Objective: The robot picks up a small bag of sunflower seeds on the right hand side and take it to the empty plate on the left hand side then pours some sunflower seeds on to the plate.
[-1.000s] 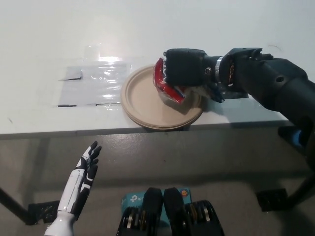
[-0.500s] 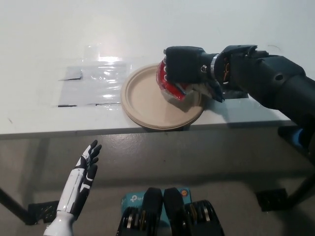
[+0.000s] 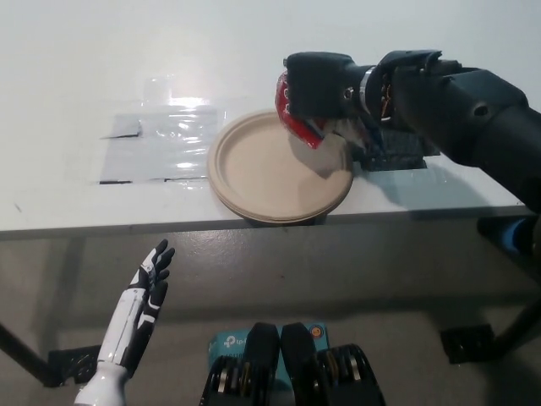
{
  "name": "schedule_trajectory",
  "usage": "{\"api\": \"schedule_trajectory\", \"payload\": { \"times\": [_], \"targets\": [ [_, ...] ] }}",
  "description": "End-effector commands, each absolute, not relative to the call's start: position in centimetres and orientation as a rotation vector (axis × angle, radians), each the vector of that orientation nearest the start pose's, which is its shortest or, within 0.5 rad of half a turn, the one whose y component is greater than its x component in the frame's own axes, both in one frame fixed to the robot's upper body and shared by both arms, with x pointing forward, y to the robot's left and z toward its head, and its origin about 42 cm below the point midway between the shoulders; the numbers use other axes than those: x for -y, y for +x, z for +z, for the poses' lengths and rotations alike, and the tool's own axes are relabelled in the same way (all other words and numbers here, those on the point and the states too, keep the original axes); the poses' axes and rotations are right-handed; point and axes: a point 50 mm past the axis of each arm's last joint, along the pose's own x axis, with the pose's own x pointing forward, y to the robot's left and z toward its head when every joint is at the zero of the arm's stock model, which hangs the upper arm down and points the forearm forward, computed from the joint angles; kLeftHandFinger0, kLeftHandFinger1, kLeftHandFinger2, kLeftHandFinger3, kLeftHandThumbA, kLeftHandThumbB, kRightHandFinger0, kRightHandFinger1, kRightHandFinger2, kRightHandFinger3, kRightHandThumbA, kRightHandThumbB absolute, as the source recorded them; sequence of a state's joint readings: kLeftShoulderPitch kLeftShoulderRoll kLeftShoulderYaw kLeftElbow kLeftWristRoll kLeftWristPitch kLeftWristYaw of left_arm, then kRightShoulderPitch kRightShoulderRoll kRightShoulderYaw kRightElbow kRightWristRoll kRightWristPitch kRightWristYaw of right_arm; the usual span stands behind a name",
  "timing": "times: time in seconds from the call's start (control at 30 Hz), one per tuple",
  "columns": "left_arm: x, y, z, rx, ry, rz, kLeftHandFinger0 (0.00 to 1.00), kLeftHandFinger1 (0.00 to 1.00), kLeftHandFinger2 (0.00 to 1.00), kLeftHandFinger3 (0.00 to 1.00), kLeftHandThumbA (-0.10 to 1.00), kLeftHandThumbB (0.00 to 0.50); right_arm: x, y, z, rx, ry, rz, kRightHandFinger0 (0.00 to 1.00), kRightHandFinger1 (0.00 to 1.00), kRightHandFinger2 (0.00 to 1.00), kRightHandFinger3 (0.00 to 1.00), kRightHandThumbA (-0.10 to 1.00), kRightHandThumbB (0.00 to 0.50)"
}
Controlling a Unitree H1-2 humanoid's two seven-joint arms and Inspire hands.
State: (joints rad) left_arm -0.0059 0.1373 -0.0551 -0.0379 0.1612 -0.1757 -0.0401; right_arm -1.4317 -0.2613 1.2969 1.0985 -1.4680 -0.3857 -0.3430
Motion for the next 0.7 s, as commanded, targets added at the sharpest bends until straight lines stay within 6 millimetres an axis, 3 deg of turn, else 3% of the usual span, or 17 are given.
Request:
{"api": "schedule_trajectory", "payload": {
  "times": [0.0, 0.03, 0.1, 0.13, 0.2, 0.27, 0.33, 0.37, 0.43, 0.5, 0.6, 0.67],
  "targets": [
    [-23.2, 28.3, 13.1, 0.255, 0.303, -0.136, 1.0, 1.0, 1.0, 1.0, 1.0, 0.092, 9.2, 57.4, 40.5, 1.117, -2.703, 0.633, 0.0, 0.02, 0.32, 0.35, -0.04, 0.198],
    [-23.2, 28.3, 13.1, 0.259, 0.315, -0.131, 1.0, 1.0, 1.0, 1.0, 1.0, 0.085, 9.1, 57.5, 40.6, 1.157, -2.753, 0.62, 0.0, 0.0, 0.32, 0.31, 0.13, 0.207],
    [-23.1, 28.3, 13.1, 0.258, 0.298, -0.138, 1.0, 1.0, 1.0, 1.0, 1.0, 0.083, 9.1, 57.5, 40.6, 1.139, -2.723, 0.601, 0.0, 0.0, 0.41, 0.28, 0.15, 0.219],
    [-23.1, 28.3, 13.1, 0.257, 0.297, -0.137, 1.0, 1.0, 1.0, 1.0, 1.0, 0.083, 9.0, 57.5, 40.5, 1.151, -2.724, 0.609, 0.0, 0.0, 0.41, 0.26, 0.13, 0.235],
    [-23.1, 28.3, 13.2, 0.259, 0.299, -0.134, 1.0, 1.0, 1.0, 1.0, 1.0, 0.089, 8.7, 57.4, 40.4, 1.169, -2.751, 0.639, 0.0, 0.0, 0.42, 0.27, -0.08, 0.241],
    [-23.0, 28.2, 13.2, 0.257, 0.298, -0.133, 1.0, 1.0, 1.0, 1.0, 1.0, 0.091, 8.6, 57.3, 40.1, 1.172, -2.736, 0.647, 0.0, 0.0, 0.41, 0.29, -0.1, 0.252],
    [-22.9, 28.2, 13.1, 0.255, 0.299, -0.137, 1.0, 1.0, 1.0, 1.0, 1.0, 0.092, 8.5, 57.4, 39.8, 1.189, -2.759, 0.656, 0.0, 0.0, 0.31, 0.33, -0.1, 0.294],
    [-22.8, 28.2, 13.1, 0.257, 0.299, -0.137, 1.0, 1.0, 1.0, 1.0, 1.0, 0.094, 8.7, 57.4, 39.7, 1.211, -2.753, 0.646, 0.0, 0.0, 0.25, 0.28, -0.1, 0.307],
    [-22.5, 28.4, 13.1, 0.264, 0.308, -0.14, 1.0, 1.0, 1.0, 1.0, 1.0, 0.088, 8.9, 57.5, 39.9, 1.212, -2.746, 0.63, 0.0, 0.0, 0.15, 0.29, -0.1, 0.314],
    [-22.8, 28.4, 13.2, 0.26, 0.283, -0.137, 1.0, 1.0, 1.0, 1.0, 1.0, 0.104, 9.4, 57.8, 40.1, 1.196, -2.598, 0.546, 0.0, 0.0, 0.1, 0.32, -0.1, 0.335],
    [-22.6, 28.2, 13.0, 0.26, 0.3, -0.123, 1.0, 1.0, 1.0, 1.0, 1.0, 0.108, 10.8, 58.2, 39.8, 1.194, -2.525, 0.448, 0.0, 0.0, 0.0, 0.24, -0.1, 0.366],
    [-22.8, 27.8, 12.9, 0.263, 0.302, -0.129, 1.0, 1.0, 1.0, 1.0, 1.0, 0.088, 12.3, 58.5, 39.0, 1.165, -2.482, 0.389, 0.0, 0.0, 0.0, 0.35, -0.1, 0.408]
  ]
}}
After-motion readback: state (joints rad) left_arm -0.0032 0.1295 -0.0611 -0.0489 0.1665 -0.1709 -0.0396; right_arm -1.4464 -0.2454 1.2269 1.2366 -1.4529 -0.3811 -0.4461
